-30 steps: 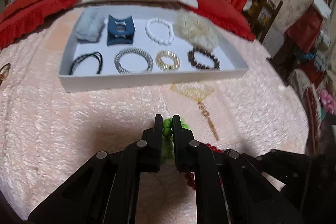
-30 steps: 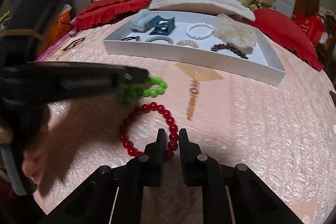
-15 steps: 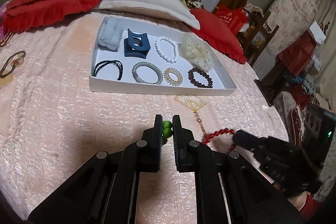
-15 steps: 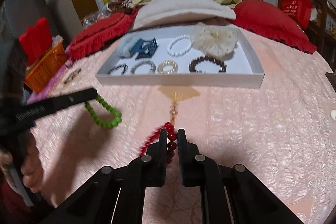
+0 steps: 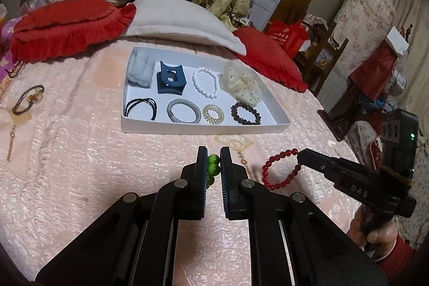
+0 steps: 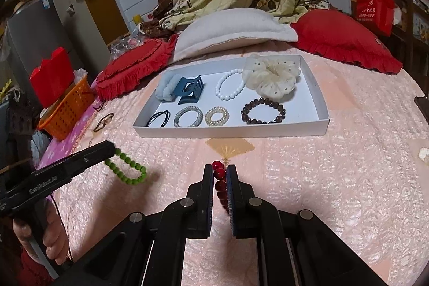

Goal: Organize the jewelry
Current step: 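Lift the green bracelet with the left tool while the right tool lifts the red bracelet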

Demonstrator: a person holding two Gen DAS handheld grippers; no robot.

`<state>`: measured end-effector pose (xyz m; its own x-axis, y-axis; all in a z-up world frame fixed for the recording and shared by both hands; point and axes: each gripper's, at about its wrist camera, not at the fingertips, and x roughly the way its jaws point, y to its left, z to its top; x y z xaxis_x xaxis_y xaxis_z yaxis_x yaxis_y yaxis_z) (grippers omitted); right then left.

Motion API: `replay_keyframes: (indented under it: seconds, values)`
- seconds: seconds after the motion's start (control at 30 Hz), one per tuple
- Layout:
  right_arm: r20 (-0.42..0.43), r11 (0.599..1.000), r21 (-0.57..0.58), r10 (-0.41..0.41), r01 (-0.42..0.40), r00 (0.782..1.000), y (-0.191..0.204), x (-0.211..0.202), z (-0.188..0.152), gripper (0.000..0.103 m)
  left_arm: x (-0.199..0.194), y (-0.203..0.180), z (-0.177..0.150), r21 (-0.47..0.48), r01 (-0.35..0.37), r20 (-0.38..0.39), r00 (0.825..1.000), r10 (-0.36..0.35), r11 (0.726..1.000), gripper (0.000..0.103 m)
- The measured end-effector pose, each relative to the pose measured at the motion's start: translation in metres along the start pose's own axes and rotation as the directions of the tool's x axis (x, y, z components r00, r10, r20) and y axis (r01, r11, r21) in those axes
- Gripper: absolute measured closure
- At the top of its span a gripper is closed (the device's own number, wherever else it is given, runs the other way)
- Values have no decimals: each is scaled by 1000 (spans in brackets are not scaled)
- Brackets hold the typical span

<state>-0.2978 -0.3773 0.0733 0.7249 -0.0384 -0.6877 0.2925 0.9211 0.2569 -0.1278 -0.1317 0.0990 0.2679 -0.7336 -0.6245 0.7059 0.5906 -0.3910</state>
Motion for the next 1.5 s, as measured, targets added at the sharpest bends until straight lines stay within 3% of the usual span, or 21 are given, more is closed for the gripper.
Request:
replay_keyframes:
  seconds: [0.33,0.57,0.83,0.97,1.13,1.33,1.5]
  values:
    - [39,999,-41,6,-5,999,-9,-7,43,94,7,-12,26,13,-48,-23,999,49,999,95]
    - [44,998,-60,-18,20,999,-20,8,86,94,38,-34,70,111,-127,-49,990,133,986,95]
    - [23,999,-24,-26,27,999,-40,26,106,94,62,-38,96,120,-199,-59,977,207,973,95]
    - [33,999,-36,-36,37,999,-42,19,100,94,54,-50,87,161,-295,-27,952,303,942,95]
    - [39,999,-19,-30,30,999,-45,5,85,94,31,-62,71,150,-369,12,928,372,917,95]
    - [71,999,-28,-24,26,997,-42,-26,70,94,-3,-88,47,199,-505,113,863,493,840,95]
    - [95,999,-37,-8,11,995,-39,-53,57,94,-28,-104,30,229,-578,164,816,555,783,95]
